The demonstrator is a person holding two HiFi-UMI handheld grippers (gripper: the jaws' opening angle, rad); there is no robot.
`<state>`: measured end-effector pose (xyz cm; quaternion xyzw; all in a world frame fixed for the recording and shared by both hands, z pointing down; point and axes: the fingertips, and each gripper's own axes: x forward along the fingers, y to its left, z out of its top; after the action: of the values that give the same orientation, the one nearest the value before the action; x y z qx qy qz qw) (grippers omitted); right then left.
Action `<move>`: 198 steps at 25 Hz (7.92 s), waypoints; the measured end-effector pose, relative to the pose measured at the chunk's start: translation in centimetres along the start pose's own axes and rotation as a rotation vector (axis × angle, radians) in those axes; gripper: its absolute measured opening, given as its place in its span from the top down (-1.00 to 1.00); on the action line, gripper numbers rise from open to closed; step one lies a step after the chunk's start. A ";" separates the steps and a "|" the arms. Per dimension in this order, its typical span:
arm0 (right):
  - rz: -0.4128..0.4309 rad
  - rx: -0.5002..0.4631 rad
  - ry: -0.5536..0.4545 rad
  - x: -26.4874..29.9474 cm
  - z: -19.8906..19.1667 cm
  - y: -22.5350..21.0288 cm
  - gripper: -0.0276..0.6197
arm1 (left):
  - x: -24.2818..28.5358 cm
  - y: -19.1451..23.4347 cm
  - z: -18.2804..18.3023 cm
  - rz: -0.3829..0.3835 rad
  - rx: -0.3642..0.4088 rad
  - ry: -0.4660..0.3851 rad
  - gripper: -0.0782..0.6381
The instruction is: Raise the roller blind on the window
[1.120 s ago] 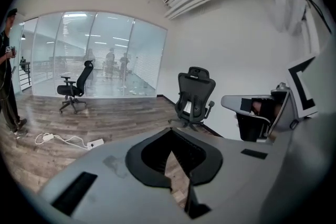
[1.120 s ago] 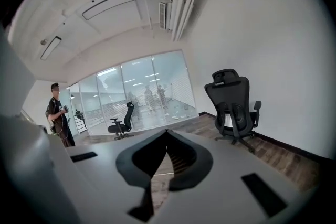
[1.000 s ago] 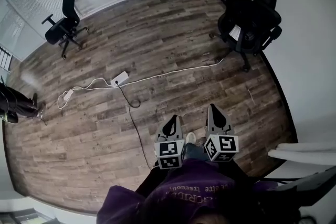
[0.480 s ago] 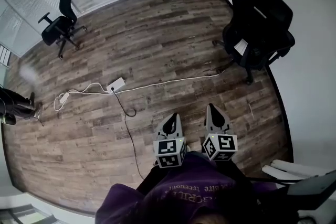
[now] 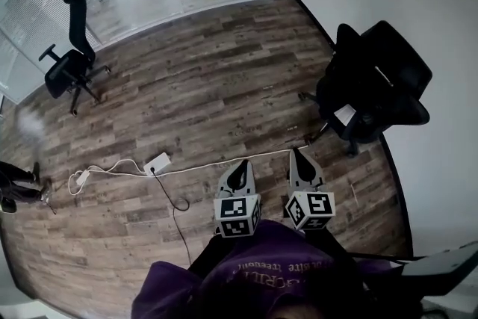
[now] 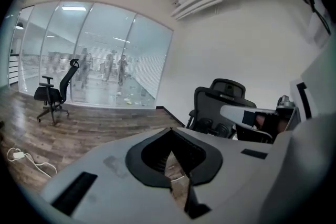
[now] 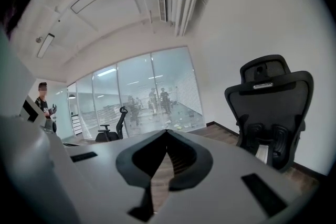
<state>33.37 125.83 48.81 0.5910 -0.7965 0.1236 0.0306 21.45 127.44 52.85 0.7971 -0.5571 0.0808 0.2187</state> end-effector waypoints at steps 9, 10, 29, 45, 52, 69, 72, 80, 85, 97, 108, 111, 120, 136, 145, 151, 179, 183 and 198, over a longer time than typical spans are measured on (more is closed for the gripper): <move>-0.008 0.014 0.035 11.3 1.8 -0.6 0.92 | 9.9 5.4 4.9 0.002 -0.024 0.021 0.78; -0.007 0.014 0.044 12.4 1.8 -0.9 0.92 | 10.7 5.5 4.9 0.001 -0.033 0.032 0.78; 0.130 -0.079 0.075 46.8 12.6 -13.3 0.92 | 42.3 12.0 21.7 0.050 -0.112 0.025 0.78; 0.094 -0.033 0.121 68.6 15.8 -18.9 0.92 | 59.7 21.1 29.9 0.160 -0.110 0.036 0.78; 0.133 -0.067 0.103 83.7 20.6 -16.4 0.92 | 68.5 30.7 39.1 0.181 -0.093 -0.016 0.78; 0.163 -0.050 0.169 104.0 22.7 -14.7 0.92 | 81.0 44.5 45.8 0.287 -0.168 0.014 0.78; 0.183 -0.049 0.179 108.5 23.0 -14.9 0.92 | 84.0 46.9 47.0 0.315 -0.180 0.020 0.78; 0.240 -0.062 0.177 122.5 27.3 -17.0 0.92 | 95.0 52.9 55.3 0.368 -0.158 -0.012 0.78; 0.236 -0.068 0.165 130.1 30.5 -20.6 0.92 | 102.2 54.9 60.5 0.385 -0.148 -0.038 0.78; 0.248 -0.042 0.183 140.1 32.7 -22.6 0.92 | 109.9 60.1 68.2 0.435 -0.124 -0.096 0.78; 0.232 -0.054 0.142 152.3 36.4 -19.7 0.92 | 115.4 72.4 79.4 0.494 -0.055 -0.229 0.78; 0.230 -0.060 0.132 157.2 39.4 -17.4 0.92 | 116.6 78.2 85.6 0.529 -0.037 -0.279 0.78; 0.239 -0.086 0.109 166.3 40.4 -12.4 0.92 | 118.4 91.3 96.6 0.564 0.009 -0.467 0.77; 0.243 -0.086 0.164 171.2 38.7 -13.2 0.92 | 121.8 103.3 100.6 0.661 0.048 -0.468 0.57; 0.248 -0.123 0.151 173.4 39.3 -14.2 0.92 | 124.3 108.0 100.0 0.555 -0.264 -0.434 0.44; 0.241 -0.142 0.140 174.0 41.0 -14.5 0.92 | 123.7 109.3 101.8 0.452 -0.596 -0.616 0.43; 0.238 -0.163 0.134 174.4 39.9 -14.5 0.92 | 124.8 109.1 101.0 0.692 0.158 -0.304 0.44; 0.234 -0.166 0.134 174.3 39.8 -14.6 0.92 | 125.1 109.0 100.7 0.762 0.377 -0.202 0.44; 0.230 -0.165 0.139 174.1 39.5 -14.9 0.92 | 125.6 108.8 100.3 0.926 0.813 0.016 0.44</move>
<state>-0.82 -49.99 46.96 0.4813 -0.8625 0.1009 0.1196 -44.51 -54.51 38.37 0.4913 -0.7682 0.3795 -0.1564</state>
